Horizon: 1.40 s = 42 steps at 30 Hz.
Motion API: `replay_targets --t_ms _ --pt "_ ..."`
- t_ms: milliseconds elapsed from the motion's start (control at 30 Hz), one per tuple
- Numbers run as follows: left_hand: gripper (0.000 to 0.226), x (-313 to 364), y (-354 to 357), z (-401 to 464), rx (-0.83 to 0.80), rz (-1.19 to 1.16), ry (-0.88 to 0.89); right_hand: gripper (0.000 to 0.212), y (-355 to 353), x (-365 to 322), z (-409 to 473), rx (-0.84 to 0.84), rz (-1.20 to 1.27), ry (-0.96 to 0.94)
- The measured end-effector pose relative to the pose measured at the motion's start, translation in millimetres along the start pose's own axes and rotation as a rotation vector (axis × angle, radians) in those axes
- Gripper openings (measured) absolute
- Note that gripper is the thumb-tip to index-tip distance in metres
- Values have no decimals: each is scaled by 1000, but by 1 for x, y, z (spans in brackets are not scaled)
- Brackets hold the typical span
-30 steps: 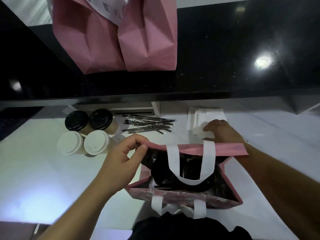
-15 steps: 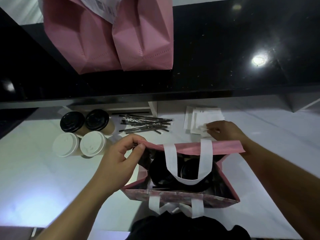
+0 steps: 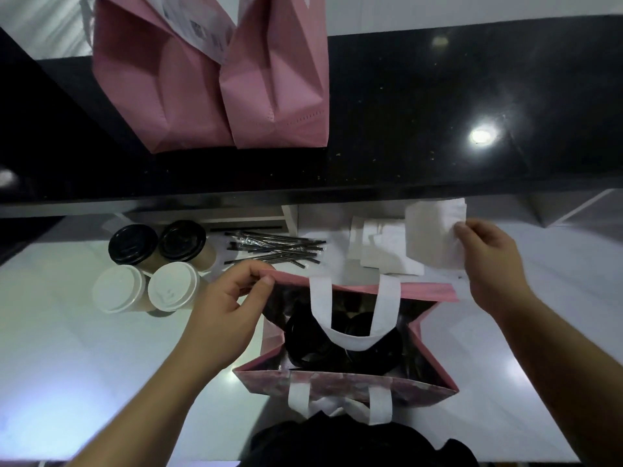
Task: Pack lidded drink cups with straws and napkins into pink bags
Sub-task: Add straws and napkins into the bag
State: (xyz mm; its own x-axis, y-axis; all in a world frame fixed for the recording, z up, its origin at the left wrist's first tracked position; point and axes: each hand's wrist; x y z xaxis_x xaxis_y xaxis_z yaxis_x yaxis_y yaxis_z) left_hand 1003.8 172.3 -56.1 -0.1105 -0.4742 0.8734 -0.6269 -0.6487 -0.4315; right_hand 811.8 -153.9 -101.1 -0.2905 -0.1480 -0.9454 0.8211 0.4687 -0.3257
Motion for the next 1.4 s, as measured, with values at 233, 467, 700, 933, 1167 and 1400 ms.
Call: replay_targets --t_ms 233,467,700,933,1167,1400 --pt "23 -2 0 -2 56 22 27 17 -36 -74 -71 67 -10 -79" --pt "17 4 3 3 158 61 -33 15 -53 -159 -121 -238 -232 -600" --pt "19 8 10 9 185 42 -31 16 20 -152 -136 -953 -870 -724" --pt "16 6 11 7 160 46 -17 18 76 -126 -119 -1139 -928 -516" --pt "15 8 6 5 140 15 -12 44 87 -137 -116 -683 -1122 -732" --pt "16 5 6 5 128 39 -26 28 79 -112 -143 -1235 -1120 -485"
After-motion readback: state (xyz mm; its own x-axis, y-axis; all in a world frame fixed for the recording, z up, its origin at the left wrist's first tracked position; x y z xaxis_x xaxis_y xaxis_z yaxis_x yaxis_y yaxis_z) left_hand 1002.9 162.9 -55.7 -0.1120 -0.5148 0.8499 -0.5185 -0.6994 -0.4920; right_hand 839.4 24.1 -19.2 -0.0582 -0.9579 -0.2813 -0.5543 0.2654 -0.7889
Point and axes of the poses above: each hand's wrist, its own z-axis towards the middle knuckle, its own y-axis out of the palm, x = y × z, and after that the axes turned 10 degrees about -y, right-handed
